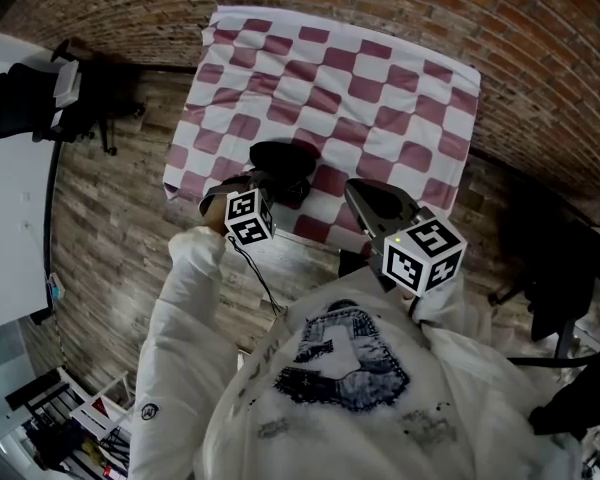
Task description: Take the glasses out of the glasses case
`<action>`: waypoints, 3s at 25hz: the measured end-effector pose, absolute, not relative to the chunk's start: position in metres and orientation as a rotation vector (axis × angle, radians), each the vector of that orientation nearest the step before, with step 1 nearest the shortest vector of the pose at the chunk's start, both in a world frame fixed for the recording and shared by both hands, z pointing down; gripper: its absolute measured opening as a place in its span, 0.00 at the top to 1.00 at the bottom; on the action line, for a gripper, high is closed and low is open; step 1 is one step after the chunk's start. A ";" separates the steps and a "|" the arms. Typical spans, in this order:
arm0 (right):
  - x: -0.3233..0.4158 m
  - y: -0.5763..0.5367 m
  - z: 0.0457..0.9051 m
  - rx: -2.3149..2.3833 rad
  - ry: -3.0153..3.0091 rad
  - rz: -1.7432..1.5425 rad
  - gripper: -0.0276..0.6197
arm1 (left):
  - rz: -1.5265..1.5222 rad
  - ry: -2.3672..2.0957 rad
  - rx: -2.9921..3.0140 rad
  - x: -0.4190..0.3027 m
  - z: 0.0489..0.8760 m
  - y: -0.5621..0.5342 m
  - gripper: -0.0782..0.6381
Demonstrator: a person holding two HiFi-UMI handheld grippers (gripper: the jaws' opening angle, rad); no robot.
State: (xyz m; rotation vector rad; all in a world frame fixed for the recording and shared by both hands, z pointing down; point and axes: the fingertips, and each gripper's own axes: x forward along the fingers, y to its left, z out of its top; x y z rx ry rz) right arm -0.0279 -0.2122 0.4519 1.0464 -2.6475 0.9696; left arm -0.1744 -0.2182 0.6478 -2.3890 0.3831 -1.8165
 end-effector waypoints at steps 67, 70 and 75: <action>0.001 -0.212 0.459 1.111 -2.604 0.992 0.94 | -1.951 0.214 -2.336 -0.171 0.684 -0.210 0.76; 0.002 -0.209 0.459 1.116 -2.602 0.988 0.94 | -1.933 0.219 -2.328 -0.170 0.685 -0.208 0.81; 0.001 -0.201 0.459 1.117 -2.599 0.987 0.94 | -1.907 0.246 -2.318 -0.169 0.679 -0.208 0.84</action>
